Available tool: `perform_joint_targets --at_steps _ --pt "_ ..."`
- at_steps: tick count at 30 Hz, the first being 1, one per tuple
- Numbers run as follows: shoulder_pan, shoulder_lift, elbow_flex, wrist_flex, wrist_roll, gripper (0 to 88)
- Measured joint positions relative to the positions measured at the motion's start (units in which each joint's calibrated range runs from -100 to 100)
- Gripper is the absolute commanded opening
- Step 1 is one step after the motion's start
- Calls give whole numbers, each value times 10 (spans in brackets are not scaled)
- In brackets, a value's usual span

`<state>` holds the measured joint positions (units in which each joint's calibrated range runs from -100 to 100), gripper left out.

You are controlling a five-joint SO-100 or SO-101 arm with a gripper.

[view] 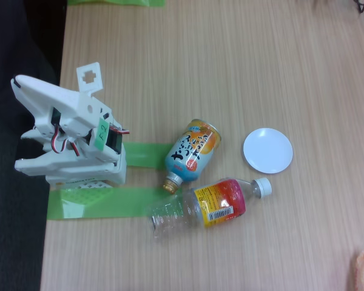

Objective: Pick up the plastic bottle and stand it up on the white place

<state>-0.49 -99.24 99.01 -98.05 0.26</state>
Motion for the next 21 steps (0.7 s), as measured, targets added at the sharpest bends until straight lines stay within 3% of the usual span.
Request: perform_joint_targets --at_steps 3,7,12,21 --pt "0 0 -21 19 1 11" --pt "-4 0 -52 142 1 11" --pt "-2 0 -1 16 1 11" --pt "0 0 0 0 1 11"
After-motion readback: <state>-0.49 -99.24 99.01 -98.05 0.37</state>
